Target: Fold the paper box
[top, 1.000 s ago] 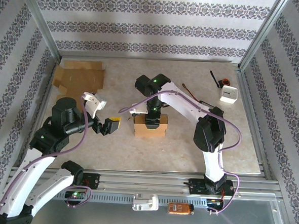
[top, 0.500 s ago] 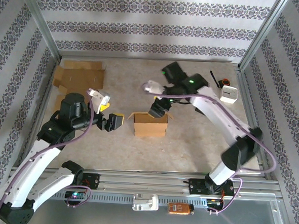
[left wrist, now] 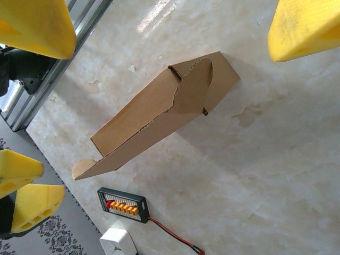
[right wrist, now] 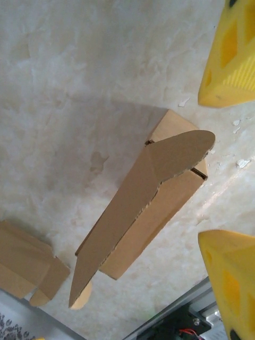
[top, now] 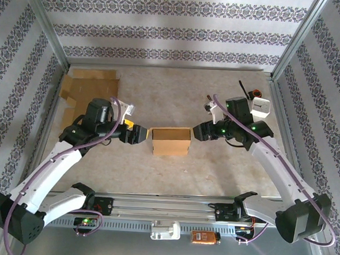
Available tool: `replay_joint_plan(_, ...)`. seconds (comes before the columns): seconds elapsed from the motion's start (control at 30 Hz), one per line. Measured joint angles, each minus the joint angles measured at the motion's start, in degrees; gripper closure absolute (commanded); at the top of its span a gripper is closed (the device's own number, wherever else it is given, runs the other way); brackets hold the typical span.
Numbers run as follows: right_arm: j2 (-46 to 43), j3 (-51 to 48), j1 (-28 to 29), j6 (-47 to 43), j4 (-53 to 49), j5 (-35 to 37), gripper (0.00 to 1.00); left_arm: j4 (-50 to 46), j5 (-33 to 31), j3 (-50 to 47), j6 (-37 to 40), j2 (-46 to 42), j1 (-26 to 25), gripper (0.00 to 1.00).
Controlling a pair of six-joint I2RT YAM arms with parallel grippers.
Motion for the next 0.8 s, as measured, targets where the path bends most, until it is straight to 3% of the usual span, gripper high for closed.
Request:
replay_joint_plan(0.2, 2.05, -0.83, 0.02, -0.81, 2.05, 0.96, 0.56, 0.0, 0.22, 0.83, 0.17, 1.64, -0.02, 0.09)
replay_joint_plan(0.8, 3.91, -1.84, 2.91, -3.1, 5.66, 0.17, 0.81, 0.0, -1.88, 0.94, -0.04, 3.52, -1.53, 0.14)
